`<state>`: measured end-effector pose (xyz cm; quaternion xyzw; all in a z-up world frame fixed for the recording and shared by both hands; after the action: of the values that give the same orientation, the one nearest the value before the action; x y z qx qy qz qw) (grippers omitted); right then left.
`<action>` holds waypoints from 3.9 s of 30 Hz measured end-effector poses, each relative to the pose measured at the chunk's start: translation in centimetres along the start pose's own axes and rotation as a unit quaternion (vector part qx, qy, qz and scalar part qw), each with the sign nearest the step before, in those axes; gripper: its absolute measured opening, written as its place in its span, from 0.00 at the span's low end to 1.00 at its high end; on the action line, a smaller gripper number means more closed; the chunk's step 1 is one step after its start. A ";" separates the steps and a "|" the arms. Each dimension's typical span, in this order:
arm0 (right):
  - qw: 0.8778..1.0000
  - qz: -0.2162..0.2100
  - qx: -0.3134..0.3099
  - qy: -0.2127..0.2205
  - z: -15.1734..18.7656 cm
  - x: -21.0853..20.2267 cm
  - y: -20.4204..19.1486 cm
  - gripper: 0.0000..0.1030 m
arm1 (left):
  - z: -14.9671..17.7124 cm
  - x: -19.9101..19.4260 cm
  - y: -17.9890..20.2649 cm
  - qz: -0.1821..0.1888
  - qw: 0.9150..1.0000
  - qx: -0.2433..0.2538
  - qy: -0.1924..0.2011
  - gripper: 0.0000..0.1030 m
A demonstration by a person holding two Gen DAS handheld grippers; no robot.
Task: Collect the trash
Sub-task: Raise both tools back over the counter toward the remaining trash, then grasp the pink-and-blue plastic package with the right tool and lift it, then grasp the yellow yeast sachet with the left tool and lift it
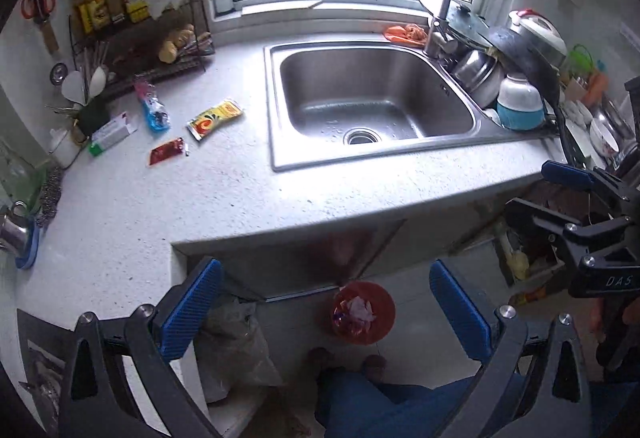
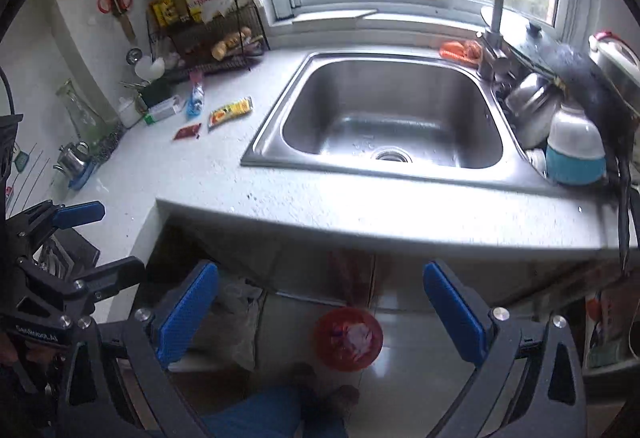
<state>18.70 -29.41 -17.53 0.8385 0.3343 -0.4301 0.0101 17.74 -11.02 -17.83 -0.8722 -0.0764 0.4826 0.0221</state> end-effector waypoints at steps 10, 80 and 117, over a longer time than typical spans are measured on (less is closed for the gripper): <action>0.997 -0.041 -0.067 -0.004 -7.9 5.0 -5.0 0.99 | -5.4 0.8 -8.6 -0.010 0.998 -0.055 0.023 1.00; 0.963 -0.113 -0.170 -0.177 -23.3 36.8 -15.3 0.10 | -13.0 25.9 -32.8 -0.016 0.978 -0.164 -0.127 1.00; 0.989 -0.017 0.077 -0.124 -18.1 29.3 -0.8 0.10 | -18.9 33.9 -8.9 0.142 0.956 0.236 -0.097 0.71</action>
<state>43.10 -7.15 -27.22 0.7713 0.3105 -0.5552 -0.0202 50.47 3.67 -35.16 -0.7930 0.1624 0.5675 0.1507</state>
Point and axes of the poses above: each gripper's, at about its wrist camera, not at the fingertips, and x roughly the way its jaws point, y to its right, z to its underside, the point moved 6 cm from there along x, roughly the way its jaws point, and after that the axes turned 11 degrees about -z, right-handed, at the moved point
